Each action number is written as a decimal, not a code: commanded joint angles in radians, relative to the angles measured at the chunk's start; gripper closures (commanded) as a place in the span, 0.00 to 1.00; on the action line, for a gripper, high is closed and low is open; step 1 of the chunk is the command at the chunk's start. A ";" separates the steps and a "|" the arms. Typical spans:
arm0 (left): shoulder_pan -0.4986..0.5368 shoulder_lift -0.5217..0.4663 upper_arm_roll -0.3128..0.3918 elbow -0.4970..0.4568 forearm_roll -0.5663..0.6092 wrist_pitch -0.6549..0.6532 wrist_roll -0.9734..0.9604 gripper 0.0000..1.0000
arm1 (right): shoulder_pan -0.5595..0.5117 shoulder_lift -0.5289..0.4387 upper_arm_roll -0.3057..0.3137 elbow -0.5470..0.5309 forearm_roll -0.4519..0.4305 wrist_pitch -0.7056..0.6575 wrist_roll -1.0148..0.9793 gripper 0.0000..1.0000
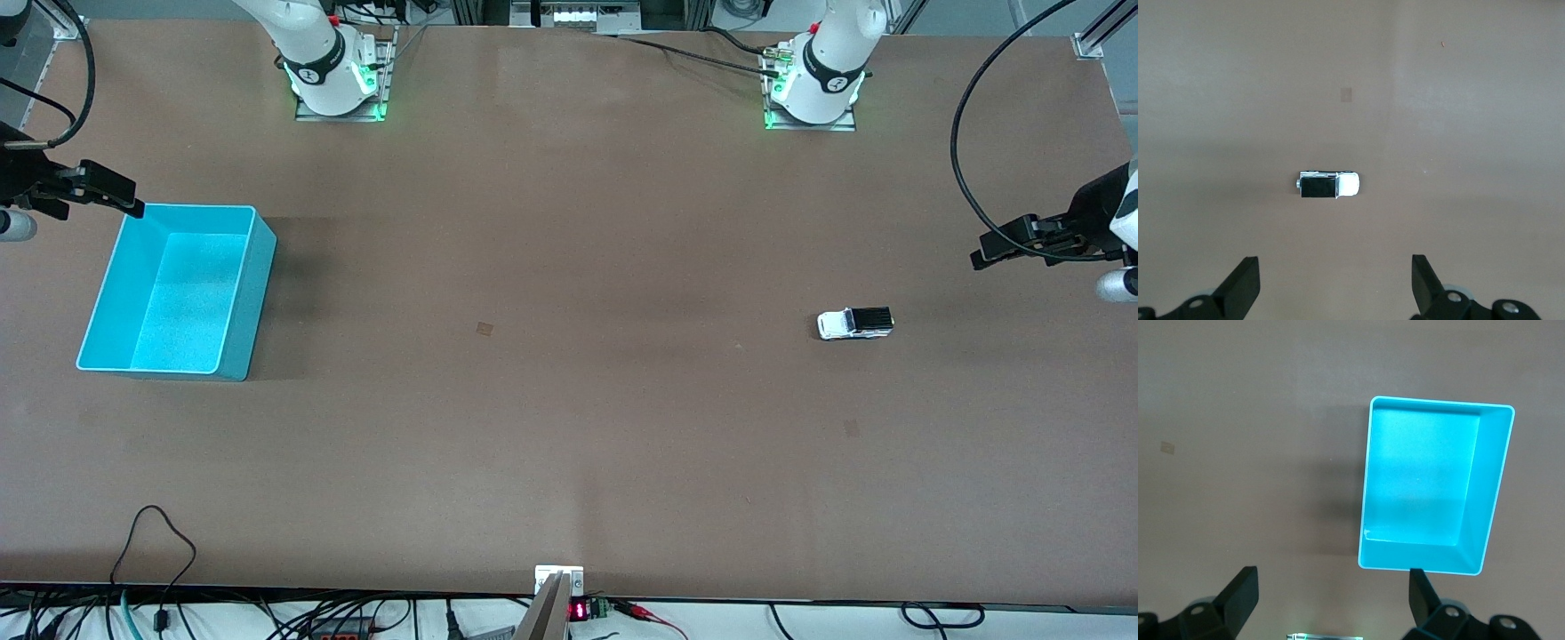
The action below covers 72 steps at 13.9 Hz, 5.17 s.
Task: Wind and store white jeep toy
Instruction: 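Reach the left gripper down toward the white toy jeep, then lower the left gripper over the jeep and close on its body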
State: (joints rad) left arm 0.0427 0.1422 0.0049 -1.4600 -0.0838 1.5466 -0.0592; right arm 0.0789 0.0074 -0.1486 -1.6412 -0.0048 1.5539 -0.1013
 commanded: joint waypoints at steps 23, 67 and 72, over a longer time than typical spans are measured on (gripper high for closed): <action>0.019 0.037 -0.068 -0.562 0.170 0.441 0.511 0.00 | -0.016 0.094 -0.008 0.021 0.006 -0.049 -0.009 0.00; 0.091 0.260 -0.083 -0.723 0.219 0.928 1.573 0.09 | -0.018 0.108 -0.011 0.021 0.011 -0.112 -0.055 0.00; 0.091 0.263 -0.088 -0.723 0.219 0.926 1.575 0.18 | -0.019 0.108 -0.011 0.021 0.013 -0.118 -0.055 0.00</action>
State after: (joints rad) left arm 0.1207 0.4056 -0.0698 -2.1778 0.1223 2.4598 1.5020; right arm 0.0677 0.1105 -0.1586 -1.6403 -0.0049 1.4599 -0.1353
